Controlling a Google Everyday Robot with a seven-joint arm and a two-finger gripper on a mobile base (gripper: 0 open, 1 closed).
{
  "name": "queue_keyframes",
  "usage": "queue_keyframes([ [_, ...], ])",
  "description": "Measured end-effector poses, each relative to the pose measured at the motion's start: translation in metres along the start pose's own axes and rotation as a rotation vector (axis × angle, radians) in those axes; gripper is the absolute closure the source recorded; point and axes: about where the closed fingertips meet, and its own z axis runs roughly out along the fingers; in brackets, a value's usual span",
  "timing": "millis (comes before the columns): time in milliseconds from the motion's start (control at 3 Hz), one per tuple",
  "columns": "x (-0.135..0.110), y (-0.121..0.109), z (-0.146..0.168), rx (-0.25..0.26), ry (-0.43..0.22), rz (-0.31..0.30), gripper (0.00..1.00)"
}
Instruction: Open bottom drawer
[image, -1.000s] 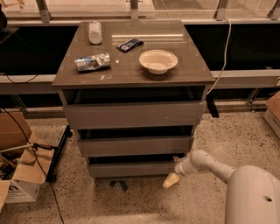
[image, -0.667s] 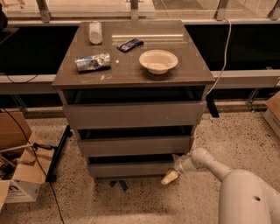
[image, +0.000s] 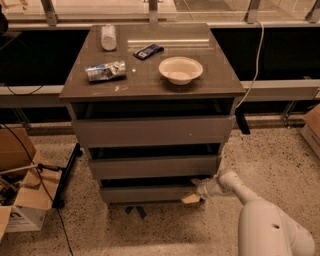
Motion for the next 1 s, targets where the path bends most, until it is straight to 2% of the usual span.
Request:
queue_keyframes([
  [333, 0.0028, -0.0002, -0.0012, -0.003, -0.002, 0.012, 0.64],
  [667, 0.0015, 0.0001, -0.0026, -0.003, -0.002, 0.012, 0.95],
  [1000, 0.0015, 0.0001, -0.0028, -0.003, -0.002, 0.012, 1.0],
])
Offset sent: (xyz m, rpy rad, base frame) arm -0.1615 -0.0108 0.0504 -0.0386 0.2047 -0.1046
